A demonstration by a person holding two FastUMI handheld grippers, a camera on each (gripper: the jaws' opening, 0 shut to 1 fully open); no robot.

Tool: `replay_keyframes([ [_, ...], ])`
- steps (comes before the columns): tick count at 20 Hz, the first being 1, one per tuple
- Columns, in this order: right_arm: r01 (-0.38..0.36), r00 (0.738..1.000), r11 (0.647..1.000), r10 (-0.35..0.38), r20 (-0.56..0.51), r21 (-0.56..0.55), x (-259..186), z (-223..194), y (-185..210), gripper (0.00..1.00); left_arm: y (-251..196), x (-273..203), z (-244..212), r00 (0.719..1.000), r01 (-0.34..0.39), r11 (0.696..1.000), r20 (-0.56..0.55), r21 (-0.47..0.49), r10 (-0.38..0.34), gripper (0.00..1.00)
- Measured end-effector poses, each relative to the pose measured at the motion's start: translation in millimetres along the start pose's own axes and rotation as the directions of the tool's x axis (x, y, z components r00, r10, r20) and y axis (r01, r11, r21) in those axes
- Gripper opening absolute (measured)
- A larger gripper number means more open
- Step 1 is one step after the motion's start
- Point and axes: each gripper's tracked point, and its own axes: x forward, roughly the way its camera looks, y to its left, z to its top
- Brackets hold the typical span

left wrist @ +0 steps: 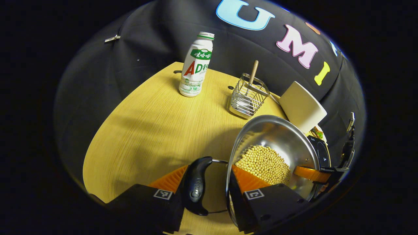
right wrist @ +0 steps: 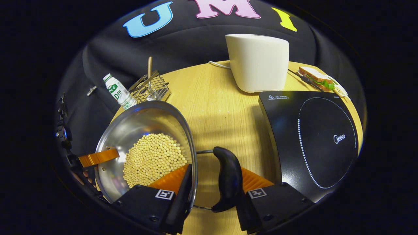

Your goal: First push the handle of the pot to place it horizontally, then grasp the pot with both hands and set it on the induction cooktop.

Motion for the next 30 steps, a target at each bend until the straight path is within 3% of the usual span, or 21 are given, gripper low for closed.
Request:
replay_keyframes([
  [7,-0.012,1.000,0.999,0.013,-0.018,0.033,1.0,1.7,0.9,0.62,1.1,-3.4,-2.5,1.000,-0.002,1.000,0.008,-0.007,0.002,0.59],
  [8,-0.016,1.000,0.999,0.016,-0.015,0.027,3.0,1.8,2.4,0.56,0.9,-4.1,-2.3,1.000,-0.005,1.000,0.017,-0.009,0.005,0.60],
  [9,-0.018,1.000,0.999,0.018,-0.011,0.026,0.6,0.7,2.8,0.60,1.3,-5.4,-4.0,1.000,-0.008,1.000,0.019,-0.017,0.008,0.58],
  [17,-0.066,0.998,0.997,0.066,0.009,0.029,-21.1,10.1,9.1,0.58,-4.1,-37.5,-3.3,0.998,-0.036,0.999,0.053,-0.016,0.036,0.55],
  [22,-0.081,0.995,0.997,0.080,0.053,0.019,-50.4,32.5,-1.3,0.53,-31.1,-58.8,8.1,0.996,-0.030,1.000,0.079,-0.008,0.031,0.57],
  [30,-0.075,0.992,0.997,0.072,0.105,0.030,-98.3,59.8,-59.1,0.58,-107.0,-77.4,13.6,0.995,0.000,1.000,0.096,0.015,-0.001,0.57],
])
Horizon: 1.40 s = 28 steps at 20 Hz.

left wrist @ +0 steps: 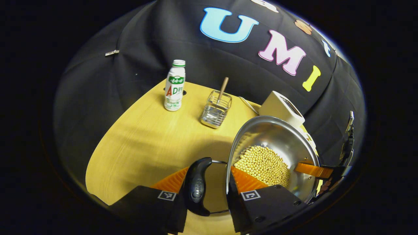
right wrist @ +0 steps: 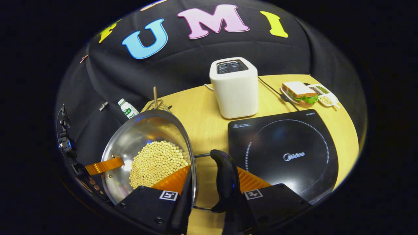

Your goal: First push the handle of the pot to place it horizontally, then grasp the pot with both hands and set it on the induction cooktop.

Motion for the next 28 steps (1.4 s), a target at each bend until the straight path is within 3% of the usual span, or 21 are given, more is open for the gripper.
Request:
replay_keyframes([
  [5,0.018,0.999,1.000,-0.018,0.036,0.009,-22.0,24.9,-42.5,0.58,-53.8,4.8,2.5,0.999,0.034,0.999,0.000,0.007,-0.034,0.57],
  [6,0.022,0.999,1.000,-0.022,0.041,0.011,-25.6,27.8,-51.6,0.53,-64.1,6.7,2.5,0.999,0.039,0.999,0.000,0.013,-0.039,0.57],
  [8,0.030,0.998,0.999,-0.031,0.046,0.022,-31.6,33.1,-68.8,0.58,-83.0,10.8,1.7,0.999,0.049,0.999,-0.003,0.024,-0.049,0.58],
  [9,0.033,0.998,0.999,-0.035,0.048,0.028,-34.3,35.4,-77.5,0.53,-92.2,12.5,2.4,0.999,0.053,0.998,-0.006,0.027,-0.053,0.57],
  [10,0.037,0.998,0.999,-0.039,0.050,0.033,-37.3,36.5,-85.4,0.58,-101.9,14.4,1.1,0.998,0.058,0.998,-0.010,0.034,-0.057,0.57],
  [12,0.044,0.998,0.998,-0.046,0.052,0.043,-41.6,39.8,-101.2,0.58,-119.1,18.4,0.0,0.998,0.064,0.997,-0.014,0.044,-0.063,0.57],
  [13,0.046,0.997,0.998,-0.049,0.054,0.049,-44.1,41.9,-109.0,0.53,-127.4,20.0,-0.4,0.998,0.067,0.997,-0.015,0.048,-0.066,0.57],
  [14,0.049,0.997,0.997,-0.052,0.055,0.052,-46.4,44.1,-116.2,0.58,-136.1,21.9,-1.2,0.998,0.068,0.996,-0.015,0.050,-0.068,0.58],
  [16,0.053,0.997,0.997,-0.056,0.060,0.056,-50.2,48.1,-130.6,0.58,-152.3,25.4,-2.9,0.997,0.073,0.996,-0.012,0.056,-0.073,0.57],
  [19,0.061,0.996,0.996,-0.065,0.061,0.061,-54.0,52.7,-152.1,0.58,-173.1,31.8,-7.2,0.997,0.080,0.995,-0.014,0.058,-0.079,0.57],
  [20,0.064,0.996,0.996,-0.068,0.060,0.062,-55.0,53.8,-158.8,0.53,-180.0,34.3,-9.9,0.997,0.082,0.995,-0.016,0.058,-0.081,0.57],
  [21,0.067,0.996,0.996,-0.071,0.059,0.064,-56.7,54.5,-165.7,0.58,-186.1,36.8,-11.8,0.996,0.085,0.995,-0.018,0.059,-0.084,0.57],
  [28,0.099,0.993,0.992,-0.103,0.052,0.083,-57.6,54.6,-208.2,0.58,-221.5,58.5,-26.1,0.994,0.105,0.991,-0.035,0.079,-0.102,0.57],
])
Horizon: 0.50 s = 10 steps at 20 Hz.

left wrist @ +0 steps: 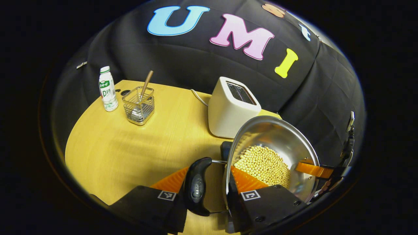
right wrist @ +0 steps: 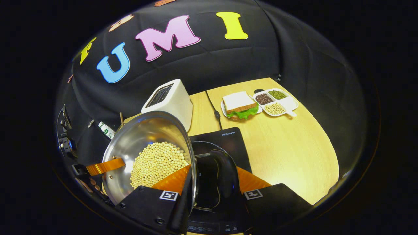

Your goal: First push the handle of the pot to place it horizontally, then grasp the pot with both hands and set it on the induction cooktop.

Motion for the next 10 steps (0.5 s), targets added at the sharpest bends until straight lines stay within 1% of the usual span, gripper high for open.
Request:
replay_keyframes([
  [1,0.003,1.000,1.000,-0.003,-0.001,0.002,1.9,0.9,-4.7,0.58,-2.2,2.5,-0.7,1.000,0.002,1.000,0.000,-0.001,-0.002,0.57],
  [2,0.007,1.000,1.000,-0.007,-0.001,0.003,2.9,1.8,-9.1,0.53,-6.1,6.9,-1.1,1.000,0.005,1.000,0.001,-0.001,-0.005,0.57],
  [3,0.009,1.000,1.000,-0.009,0.000,0.002,5.3,2.5,-13.4,0.58,-9.3,11.0,-1.9,1.000,0.006,1.000,0.000,0.000,-0.006,0.57],
  [10,0.029,0.999,1.000,-0.029,-0.022,0.004,22.0,-4.3,-41.5,0.58,-24.2,38.5,-16.2,1.000,0.001,1.000,-0.024,-0.005,-0.001,0.57],
])
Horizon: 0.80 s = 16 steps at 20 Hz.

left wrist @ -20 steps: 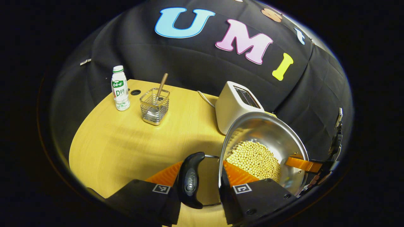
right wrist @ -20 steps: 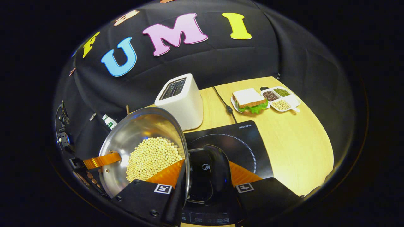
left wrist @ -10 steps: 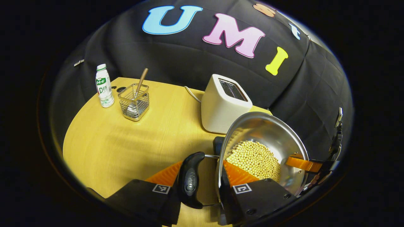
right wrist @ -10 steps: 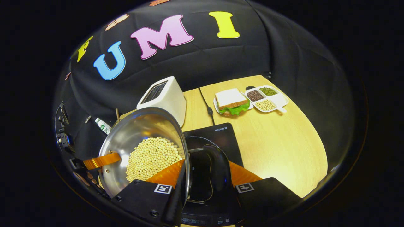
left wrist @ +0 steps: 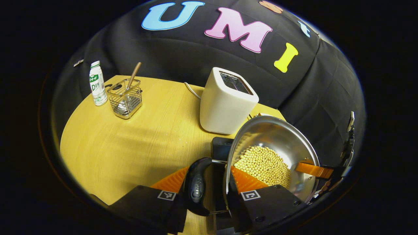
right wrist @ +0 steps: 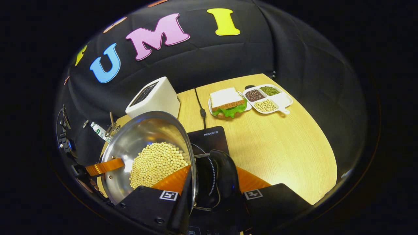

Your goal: First push the handle of the pot to place it horizontally, then grasp the pot with both hands and set it on the induction cooktop.

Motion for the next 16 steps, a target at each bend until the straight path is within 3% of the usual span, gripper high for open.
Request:
replay_keyframes([
  [1,0.003,1.000,1.000,-0.003,-0.003,0.004,2.7,-0.9,-3.9,0.53,-1.9,3.0,-1.3,1.000,0.000,1.000,-0.001,0.005,0.000,0.57],
  [3,0.009,1.000,1.000,-0.009,-0.007,0.008,7.4,-1.4,-10.8,0.53,-6.8,10.5,-4.8,1.000,0.000,1.000,-0.010,0.005,0.000,0.57],
  [4,0.014,1.000,1.000,-0.014,-0.009,0.010,9.8,-1.3,-13.7,0.58,-7.6,13.7,-5.5,1.000,0.001,1.000,-0.011,0.005,-0.001,0.57],
  [12,0.009,1.000,0.999,-0.007,-0.030,0.041,19.8,-3.9,-22.6,0.58,-14.8,26.0,-3.3,1.000,0.004,1.000,-0.022,0.010,-0.004,0.57],
  [13,0.004,1.000,0.999,-0.003,-0.027,0.037,19.4,-3.1,-22.8,0.54,-14.9,26.2,-2.9,1.000,0.003,1.000,-0.020,0.008,-0.003,0.58],
  [16,-0.002,1.000,0.999,0.004,-0.029,0.041,20.1,-3.4,-22.4,0.59,-15.0,25.5,-3.1,1.000,-0.002,1.000,-0.027,0.011,0.002,0.59],
])
